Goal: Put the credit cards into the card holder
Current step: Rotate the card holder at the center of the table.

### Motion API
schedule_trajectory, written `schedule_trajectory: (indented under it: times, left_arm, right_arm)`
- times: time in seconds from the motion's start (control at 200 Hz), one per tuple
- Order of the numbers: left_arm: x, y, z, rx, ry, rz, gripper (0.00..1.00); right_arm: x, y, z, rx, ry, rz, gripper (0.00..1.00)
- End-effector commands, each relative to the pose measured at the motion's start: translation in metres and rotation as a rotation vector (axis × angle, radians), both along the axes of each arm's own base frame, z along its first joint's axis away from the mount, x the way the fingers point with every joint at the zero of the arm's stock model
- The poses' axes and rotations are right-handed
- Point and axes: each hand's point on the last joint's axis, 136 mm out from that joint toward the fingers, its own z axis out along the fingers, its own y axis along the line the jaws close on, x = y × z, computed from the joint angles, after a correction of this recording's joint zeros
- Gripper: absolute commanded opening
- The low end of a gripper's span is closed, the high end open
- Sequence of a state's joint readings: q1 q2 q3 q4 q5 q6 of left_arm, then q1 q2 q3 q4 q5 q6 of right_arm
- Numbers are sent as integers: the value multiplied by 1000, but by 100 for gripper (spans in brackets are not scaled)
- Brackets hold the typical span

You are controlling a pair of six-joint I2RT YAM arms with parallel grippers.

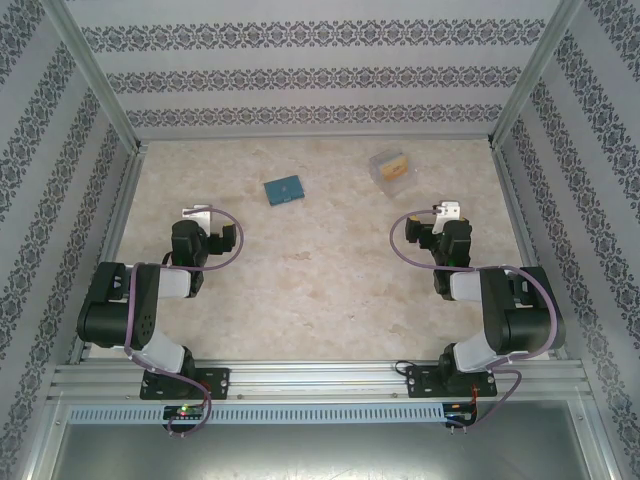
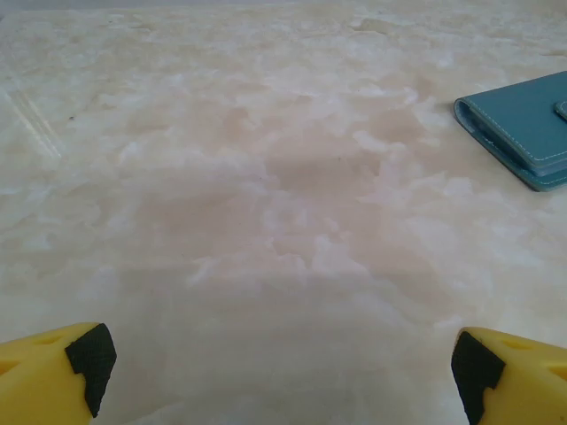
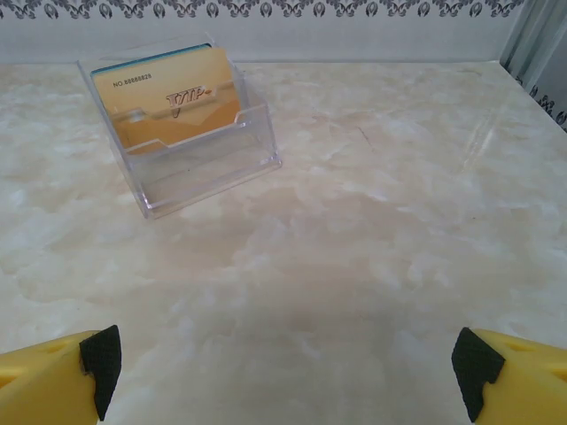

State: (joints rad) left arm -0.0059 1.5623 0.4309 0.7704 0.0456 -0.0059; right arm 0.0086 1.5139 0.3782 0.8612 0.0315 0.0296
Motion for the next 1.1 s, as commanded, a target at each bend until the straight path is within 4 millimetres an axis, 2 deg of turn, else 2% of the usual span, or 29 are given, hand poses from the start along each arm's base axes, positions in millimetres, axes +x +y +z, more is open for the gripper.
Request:
schedule_trajectory:
  times: [0.0,0.684,0.749,0.774,0.794,0.889,0.934,0.949,0.989,1.039,1.094]
  left_arm:
    - [4,1,11,13,-22,-9,99]
    - [4,2,13,14,-31,-3,99]
    - [2,2,26,22,-32,4,100]
    - [0,2,33,28,-23,12,100]
    - [-2,2,40,31,-18,14,99]
    - [-5,-9,90,-37,-70,-7,99]
    - [-5,-15,110,-88,-102,-21,99]
    - [-4,-16,114,-102,-106,-21,99]
    - [3,-19,125,-163,-125,-10,99]
    - [21,-27,137,-268,-141,-25,99]
    - [43,-37,134,-370,-69,-38,99]
  right_arm:
    - [5,4,12,5,-36,23,98]
    - [5,2,13,-1,-40,5,98]
    - [-1,-1,21,-22,-75,-41,98]
    - [-3,-1,30,-34,-106,-50,98]
    - [-12,-2,27,-46,-103,-61,98]
    - [-27,-11,48,-40,-105,-158,98]
    - [-39,-20,43,28,-44,-236,98]
    - [-37,-22,54,46,-54,-250,98]
    - [-43,-20,61,52,-36,-245,98]
    - [-50,-26,70,99,-31,-295,98]
    - [-60,-34,81,189,-48,-362,98]
